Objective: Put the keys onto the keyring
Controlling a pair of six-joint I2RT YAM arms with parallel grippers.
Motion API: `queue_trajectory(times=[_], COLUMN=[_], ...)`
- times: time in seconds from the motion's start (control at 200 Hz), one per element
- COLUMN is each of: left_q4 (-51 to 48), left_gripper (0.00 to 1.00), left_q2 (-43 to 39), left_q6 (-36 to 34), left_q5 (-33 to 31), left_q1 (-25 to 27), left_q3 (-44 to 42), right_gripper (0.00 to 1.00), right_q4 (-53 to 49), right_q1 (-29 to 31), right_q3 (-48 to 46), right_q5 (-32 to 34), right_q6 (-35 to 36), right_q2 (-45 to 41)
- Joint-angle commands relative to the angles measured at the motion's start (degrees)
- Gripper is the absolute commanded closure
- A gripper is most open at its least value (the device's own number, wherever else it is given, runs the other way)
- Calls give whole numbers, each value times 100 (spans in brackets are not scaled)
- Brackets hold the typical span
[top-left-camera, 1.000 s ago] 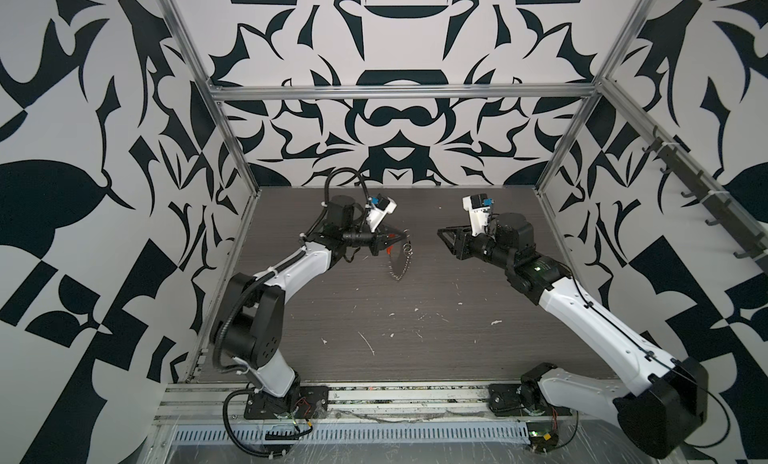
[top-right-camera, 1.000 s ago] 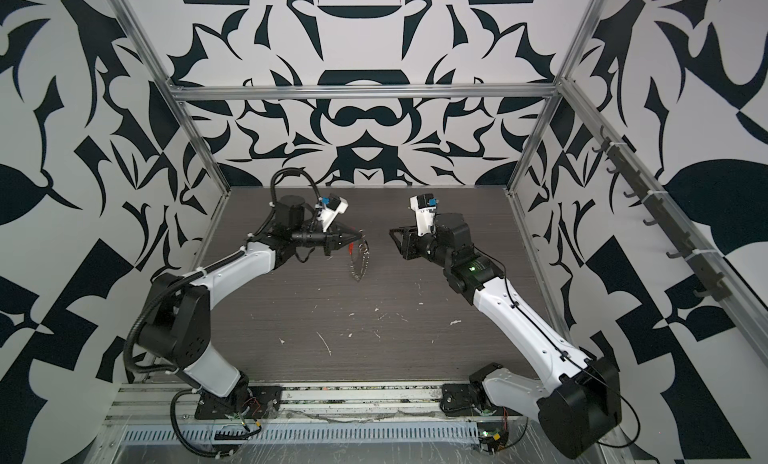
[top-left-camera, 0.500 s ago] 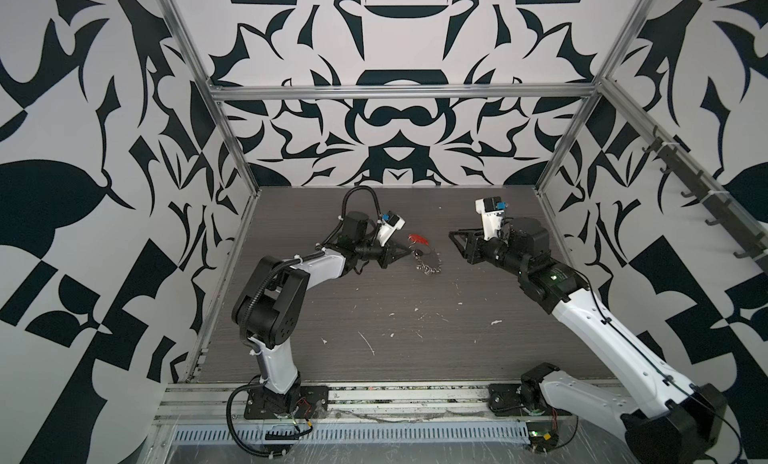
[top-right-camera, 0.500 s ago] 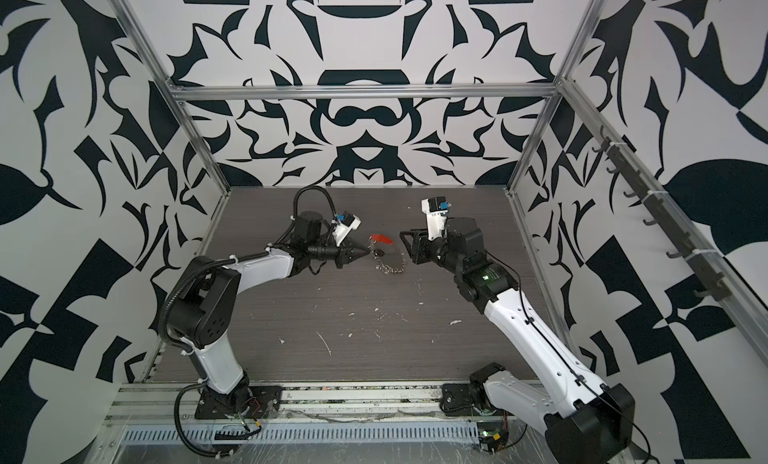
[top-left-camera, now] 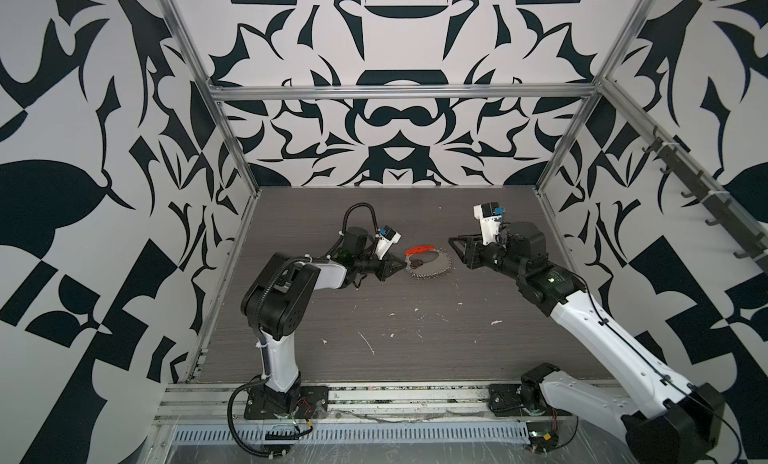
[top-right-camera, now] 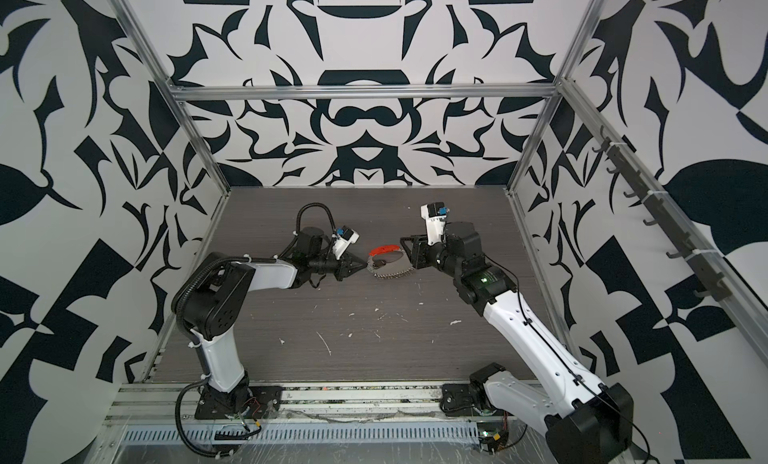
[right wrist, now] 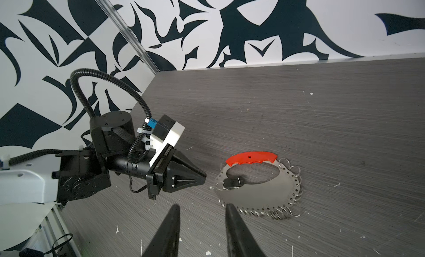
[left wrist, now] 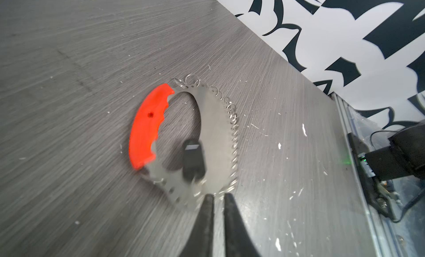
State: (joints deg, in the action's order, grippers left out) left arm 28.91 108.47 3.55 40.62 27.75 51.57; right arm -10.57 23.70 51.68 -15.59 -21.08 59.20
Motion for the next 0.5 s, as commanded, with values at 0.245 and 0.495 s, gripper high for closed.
queue_trajectory(times=[0.245, 0.495], left_q4=[-606, -1704], left_gripper=[1, 1], left_q2=[-721, -1954], left_q6=[-125, -349], left_q5=[-588, -1598], left_q1=[-60, -287], left_q3=[-266, -196], right_gripper=[63, 59], right_q4=[-445, -178], right_q1=[-61, -855], right_q3=[-16, -168], right_q5=[1807, 3767], right_q6=[274, 645], right_q2=[-480, -480])
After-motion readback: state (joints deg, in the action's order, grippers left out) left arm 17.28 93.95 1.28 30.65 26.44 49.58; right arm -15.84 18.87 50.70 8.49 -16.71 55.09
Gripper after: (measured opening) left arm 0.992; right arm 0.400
